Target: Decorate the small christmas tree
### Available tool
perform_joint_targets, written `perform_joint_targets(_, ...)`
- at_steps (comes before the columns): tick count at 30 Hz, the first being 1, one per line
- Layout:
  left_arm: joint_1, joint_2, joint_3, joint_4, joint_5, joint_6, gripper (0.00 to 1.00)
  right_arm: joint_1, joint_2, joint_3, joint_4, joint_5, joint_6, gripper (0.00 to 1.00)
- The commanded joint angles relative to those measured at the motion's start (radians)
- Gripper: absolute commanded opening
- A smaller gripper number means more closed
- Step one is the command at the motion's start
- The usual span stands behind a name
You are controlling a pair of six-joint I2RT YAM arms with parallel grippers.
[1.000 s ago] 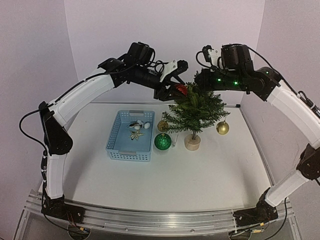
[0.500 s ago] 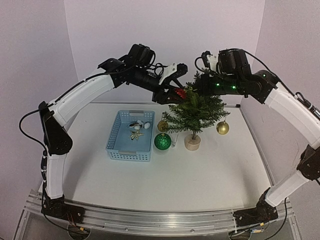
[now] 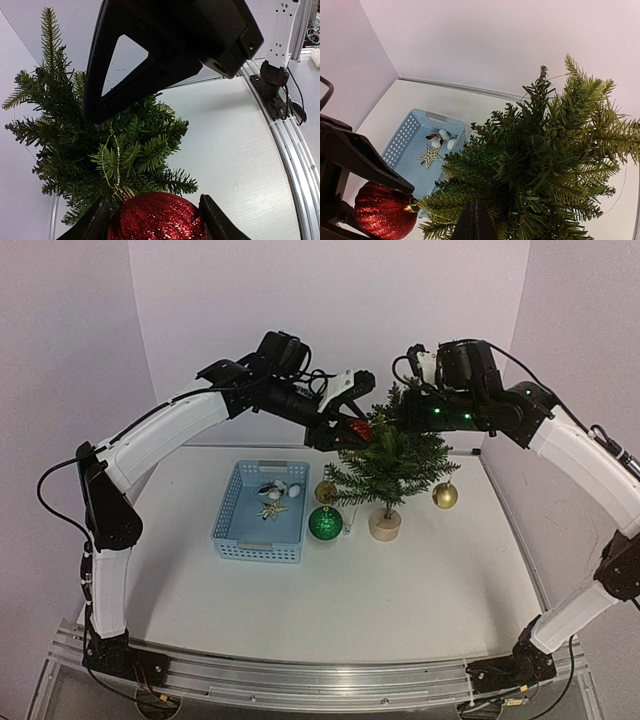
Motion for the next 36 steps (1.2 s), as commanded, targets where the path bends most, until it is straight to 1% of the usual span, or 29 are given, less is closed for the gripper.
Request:
perform_joint_targets(1,-0.002,-0.028,0.005,0.049,-0.027,0.009,0.40,-0.004,-0.032,0.019,0.025,0.035,0.008,0.00)
perform_joint_targets(8,0.001,-0.034,0.016,0.051,-0.103,0.066,0.40,-0.005,-0.003,0.072,0.041,0.022,-0.021,0.00)
perform_joint_targets(13,0.004,-0.039,0.019,0.049,-0.120,0.079,0.40,-0.005,0.017,0.105,0.042,0.026,-0.038,0.00)
perform_joint_targets(21,0.005,-0.044,0.019,0.034,-0.118,0.091,0.40,-0.005,0.032,0.117,0.045,0.019,-0.045,0.00)
perform_joint_targets(26,0.005,-0.048,0.019,0.041,-0.124,0.095,0.40,-0.005,0.039,0.122,0.043,-0.035,-0.039,0.00)
perform_joint_targets(28,0.004,-0.045,0.009,0.056,-0.116,0.087,0.40,-0.005,0.034,0.115,0.042,-0.073,-0.040,0.00)
perform_joint_targets(36,-0.011,-0.022,-0.030,0.057,-0.067,0.027,0.39,-0.005,-0.016,0.068,0.043,-0.090,-0.008,0.00)
